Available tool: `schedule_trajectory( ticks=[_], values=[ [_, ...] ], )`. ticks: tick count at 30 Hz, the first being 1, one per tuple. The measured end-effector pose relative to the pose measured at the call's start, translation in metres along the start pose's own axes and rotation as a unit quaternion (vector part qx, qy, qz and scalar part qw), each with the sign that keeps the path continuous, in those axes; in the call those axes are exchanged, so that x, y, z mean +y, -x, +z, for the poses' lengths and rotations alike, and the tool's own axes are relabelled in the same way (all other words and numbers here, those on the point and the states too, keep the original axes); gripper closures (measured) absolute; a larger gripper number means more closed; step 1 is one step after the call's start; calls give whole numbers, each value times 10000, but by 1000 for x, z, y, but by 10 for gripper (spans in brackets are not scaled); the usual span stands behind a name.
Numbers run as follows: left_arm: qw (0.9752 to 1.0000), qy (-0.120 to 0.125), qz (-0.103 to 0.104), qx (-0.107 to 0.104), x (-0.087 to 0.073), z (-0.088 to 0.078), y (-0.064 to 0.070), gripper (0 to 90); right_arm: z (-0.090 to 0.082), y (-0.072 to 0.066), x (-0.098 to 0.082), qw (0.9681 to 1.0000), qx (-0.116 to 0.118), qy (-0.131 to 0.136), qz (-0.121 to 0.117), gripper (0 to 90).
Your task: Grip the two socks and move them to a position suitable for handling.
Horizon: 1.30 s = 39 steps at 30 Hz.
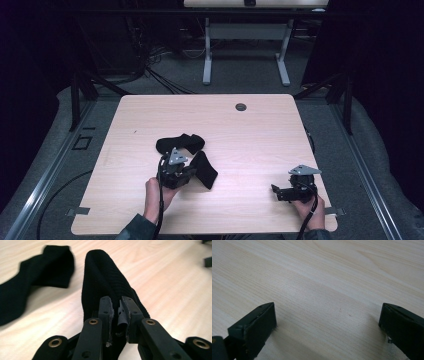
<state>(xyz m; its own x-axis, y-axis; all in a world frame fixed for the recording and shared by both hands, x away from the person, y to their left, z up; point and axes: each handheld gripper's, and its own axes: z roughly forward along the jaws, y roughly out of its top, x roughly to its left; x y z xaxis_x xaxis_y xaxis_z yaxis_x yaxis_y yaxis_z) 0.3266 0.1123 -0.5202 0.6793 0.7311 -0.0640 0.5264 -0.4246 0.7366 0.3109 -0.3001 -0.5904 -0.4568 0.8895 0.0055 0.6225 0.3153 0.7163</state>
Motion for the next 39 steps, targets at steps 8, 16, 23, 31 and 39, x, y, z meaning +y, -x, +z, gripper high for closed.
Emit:
schedule_trajectory(
  ticks=[8, 16, 23, 31, 39],
  values=[
    [9991, -272, -121, -286, -22, 13, 31, 782, 0, 0, 0, 10000, -2, 0, 4, 6],
    [9985, -484, -53, -246, -31, 27, 45, 506, 0, 0, 0, 10000, -8, -1, 4, 7],
    [9994, -39, -11, -340, -34, 8, 37, 209, -1, 0, 0, 10000, -24, -6, 22, 19],
    [9999, 67, -116, -108, -49, -14, 15, 136, -1, -1, 0, 10000, -20, -11, 3, 23],
    [9992, 85, -333, 182, -76, -36, -9, 117, -1, -4, 2, 10000, -18, -40, -4, 42]
  ],
)
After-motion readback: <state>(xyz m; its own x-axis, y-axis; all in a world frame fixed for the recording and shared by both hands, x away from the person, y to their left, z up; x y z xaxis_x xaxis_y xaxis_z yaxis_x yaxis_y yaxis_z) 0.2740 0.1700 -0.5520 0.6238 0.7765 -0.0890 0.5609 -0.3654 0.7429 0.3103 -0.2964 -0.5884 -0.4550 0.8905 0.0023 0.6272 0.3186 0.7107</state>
